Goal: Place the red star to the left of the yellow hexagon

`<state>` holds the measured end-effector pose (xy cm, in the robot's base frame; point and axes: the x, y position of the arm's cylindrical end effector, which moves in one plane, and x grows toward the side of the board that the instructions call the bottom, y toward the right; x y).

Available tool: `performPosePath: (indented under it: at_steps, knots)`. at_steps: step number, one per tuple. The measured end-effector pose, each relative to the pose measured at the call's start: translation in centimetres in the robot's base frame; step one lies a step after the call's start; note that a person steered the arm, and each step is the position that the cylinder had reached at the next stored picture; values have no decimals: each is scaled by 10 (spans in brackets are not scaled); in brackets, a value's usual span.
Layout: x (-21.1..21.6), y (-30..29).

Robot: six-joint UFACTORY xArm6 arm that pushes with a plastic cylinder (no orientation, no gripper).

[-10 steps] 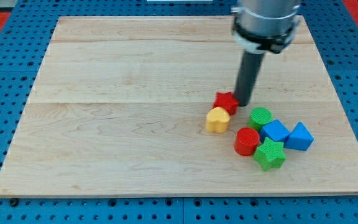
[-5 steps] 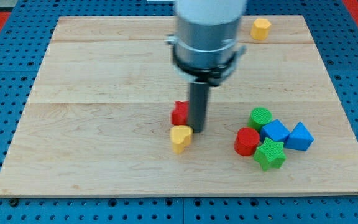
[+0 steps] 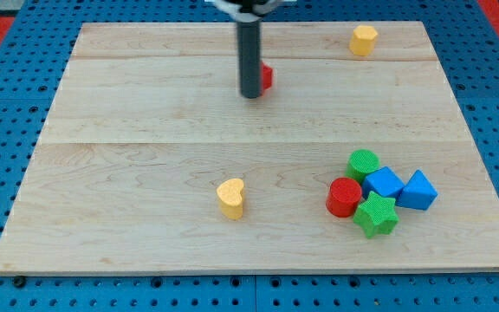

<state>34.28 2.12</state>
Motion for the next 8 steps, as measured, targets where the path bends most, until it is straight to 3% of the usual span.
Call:
performPosePath:
  at_steps: [1, 2, 4, 5, 7, 8]
  knots:
    - [-42, 12]
    - [-18, -29]
    - [-61, -21]
    - [-61, -73]
    - [-83, -6]
    - [-79, -8]
